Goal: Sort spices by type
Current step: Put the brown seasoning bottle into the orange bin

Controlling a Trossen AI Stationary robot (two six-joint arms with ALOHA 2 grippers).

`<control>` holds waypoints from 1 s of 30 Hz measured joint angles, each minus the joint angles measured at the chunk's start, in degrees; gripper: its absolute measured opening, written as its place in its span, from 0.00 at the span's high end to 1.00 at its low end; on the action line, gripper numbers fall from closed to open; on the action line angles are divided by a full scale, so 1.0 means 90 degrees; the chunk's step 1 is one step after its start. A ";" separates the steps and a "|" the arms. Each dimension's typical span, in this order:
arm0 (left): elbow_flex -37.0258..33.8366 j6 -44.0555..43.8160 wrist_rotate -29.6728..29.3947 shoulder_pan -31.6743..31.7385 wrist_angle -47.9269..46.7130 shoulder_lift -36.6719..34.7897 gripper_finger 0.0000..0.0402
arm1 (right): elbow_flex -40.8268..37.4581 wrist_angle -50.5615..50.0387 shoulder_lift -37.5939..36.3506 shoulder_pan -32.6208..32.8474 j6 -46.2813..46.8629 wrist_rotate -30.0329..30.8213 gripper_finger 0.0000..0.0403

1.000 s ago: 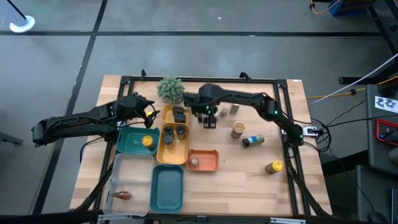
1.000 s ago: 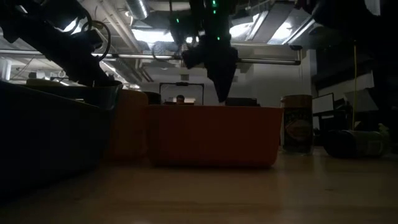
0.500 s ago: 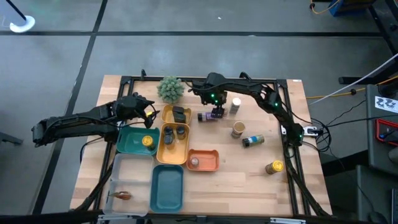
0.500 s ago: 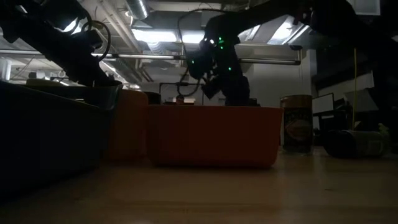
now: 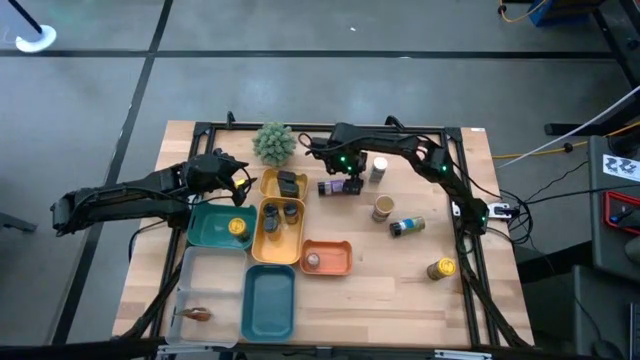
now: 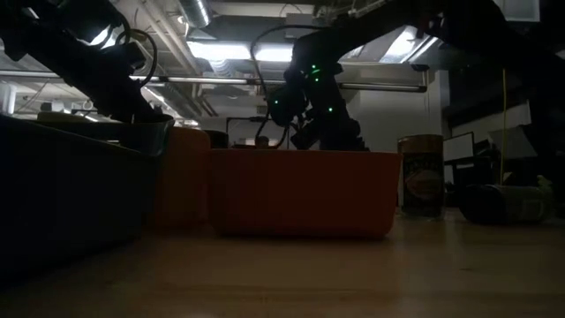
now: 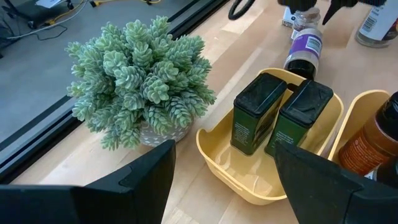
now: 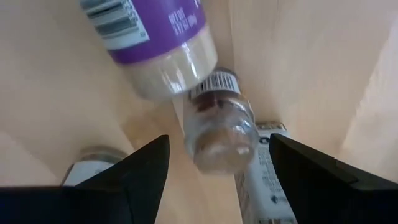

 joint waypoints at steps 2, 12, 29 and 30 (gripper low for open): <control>0.0000 -0.0002 0.0000 0.0000 0.0000 0.0000 0.35 | -0.0134 0.0231 0.0000 0.0000 -0.0001 0.0000 0.32; 0.0000 0.0007 -0.0002 0.0000 0.0002 0.0000 0.35 | -0.0507 0.0553 0.0002 0.0000 0.0059 0.0005 0.32; 0.0000 0.0010 -0.0001 0.0002 0.0000 0.0000 0.35 | -0.0507 0.0475 0.0004 0.0009 0.0230 -0.0022 0.54; 0.0000 0.0010 -0.0002 0.0001 0.0002 0.0000 0.35 | -0.0483 0.0395 0.0009 0.0010 0.0286 -0.0076 0.54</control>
